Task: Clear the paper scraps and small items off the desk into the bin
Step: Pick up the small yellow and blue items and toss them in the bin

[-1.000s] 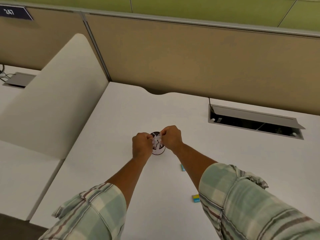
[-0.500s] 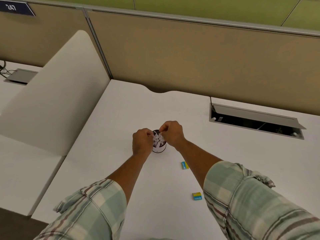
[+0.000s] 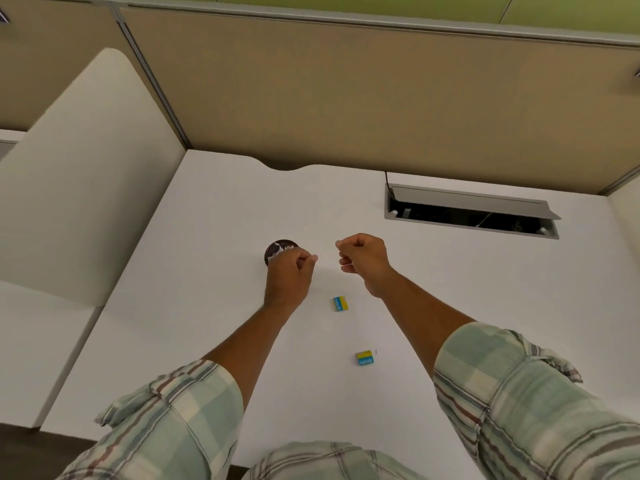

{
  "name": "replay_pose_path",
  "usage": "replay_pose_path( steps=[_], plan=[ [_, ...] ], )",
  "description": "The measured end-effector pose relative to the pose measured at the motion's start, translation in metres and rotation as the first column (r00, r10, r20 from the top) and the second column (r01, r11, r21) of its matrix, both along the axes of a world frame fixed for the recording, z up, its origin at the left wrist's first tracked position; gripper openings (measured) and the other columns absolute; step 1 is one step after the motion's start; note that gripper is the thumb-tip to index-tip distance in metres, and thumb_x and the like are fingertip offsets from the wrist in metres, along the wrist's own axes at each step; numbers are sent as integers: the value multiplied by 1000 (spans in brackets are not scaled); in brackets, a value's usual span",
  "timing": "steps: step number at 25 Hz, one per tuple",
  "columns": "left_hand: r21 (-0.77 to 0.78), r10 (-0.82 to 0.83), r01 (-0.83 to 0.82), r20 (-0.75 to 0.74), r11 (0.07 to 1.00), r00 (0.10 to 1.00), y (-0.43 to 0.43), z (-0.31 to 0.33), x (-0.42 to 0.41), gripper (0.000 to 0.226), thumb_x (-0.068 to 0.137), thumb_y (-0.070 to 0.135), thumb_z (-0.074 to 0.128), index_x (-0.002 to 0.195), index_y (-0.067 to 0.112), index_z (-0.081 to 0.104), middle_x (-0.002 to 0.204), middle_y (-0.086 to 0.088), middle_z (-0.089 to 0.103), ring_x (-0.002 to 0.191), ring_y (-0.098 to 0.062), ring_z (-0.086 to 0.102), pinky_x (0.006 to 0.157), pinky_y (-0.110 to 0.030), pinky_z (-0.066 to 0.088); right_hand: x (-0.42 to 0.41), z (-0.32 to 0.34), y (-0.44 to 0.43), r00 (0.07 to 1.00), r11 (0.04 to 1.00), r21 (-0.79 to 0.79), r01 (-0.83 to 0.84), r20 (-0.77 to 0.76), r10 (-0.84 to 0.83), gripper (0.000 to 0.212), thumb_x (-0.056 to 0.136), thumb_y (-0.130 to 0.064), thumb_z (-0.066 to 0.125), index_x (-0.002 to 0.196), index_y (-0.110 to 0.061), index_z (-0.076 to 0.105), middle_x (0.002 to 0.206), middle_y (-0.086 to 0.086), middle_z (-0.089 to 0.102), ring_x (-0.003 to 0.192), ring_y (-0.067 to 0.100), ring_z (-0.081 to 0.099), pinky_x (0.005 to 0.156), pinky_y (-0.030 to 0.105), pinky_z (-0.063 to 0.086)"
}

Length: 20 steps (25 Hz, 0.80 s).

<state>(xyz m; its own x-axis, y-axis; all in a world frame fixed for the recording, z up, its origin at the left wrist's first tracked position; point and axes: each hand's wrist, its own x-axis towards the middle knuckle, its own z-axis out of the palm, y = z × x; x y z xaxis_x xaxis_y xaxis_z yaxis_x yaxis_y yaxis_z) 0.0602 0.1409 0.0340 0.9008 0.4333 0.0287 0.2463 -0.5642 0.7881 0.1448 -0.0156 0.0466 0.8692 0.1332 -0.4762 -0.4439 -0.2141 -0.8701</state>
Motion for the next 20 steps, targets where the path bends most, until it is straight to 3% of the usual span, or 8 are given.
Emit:
replay_pose_path(
  steps=[3,7,11,16,20],
  plan=[
    [-31,-99,98,-44,995,994,-30,-17,-12,14,92,22,68,80,14,70,71,7,68,68,-6,63,64,-15,49,-21,-18,-50,997,987,-144,-76,19,80,11,86,-16,76,89,-6,74,82,3,74,68,16,68,61,26,60],
    [-61,-233,226,-162,972,959,-65,-44,-34,6,89,17,70,84,15,73,84,4,70,75,-8,62,73,-25,52,-56,-49,-101,967,901,-368,-230,15,253,10,83,-16,78,86,-7,75,83,2,74,74,13,66,71,31,56],
    [-32,-320,331,-358,943,877,-88,-71,-63,19,87,28,75,103,18,73,98,4,67,86,-8,59,81,-22,50,-87,-76,-131,908,775,-511,-372,-27,419,10,84,-20,78,91,-12,77,91,-2,73,83,11,64,71,17,48],
    [-35,-375,413,-498,910,782,-112,-92,-92,33,85,34,78,112,19,70,108,2,64,101,-14,62,90,-27,53,-114,-101,-143,842,633,-625,-456,-74,534,16,88,-23,72,104,-17,73,105,3,68,99,20,64,86,29,51],
    [-2,-342,397,-512,918,788,-126,-97,-97,39,82,38,81,113,18,68,107,1,61,102,-16,58,88,-30,52,-122,-112,-138,810,568,-674,-473,-79,581,23,93,-28,67,114,-19,67,109,3,62,101,22,61,87,37,53]
  ],
)
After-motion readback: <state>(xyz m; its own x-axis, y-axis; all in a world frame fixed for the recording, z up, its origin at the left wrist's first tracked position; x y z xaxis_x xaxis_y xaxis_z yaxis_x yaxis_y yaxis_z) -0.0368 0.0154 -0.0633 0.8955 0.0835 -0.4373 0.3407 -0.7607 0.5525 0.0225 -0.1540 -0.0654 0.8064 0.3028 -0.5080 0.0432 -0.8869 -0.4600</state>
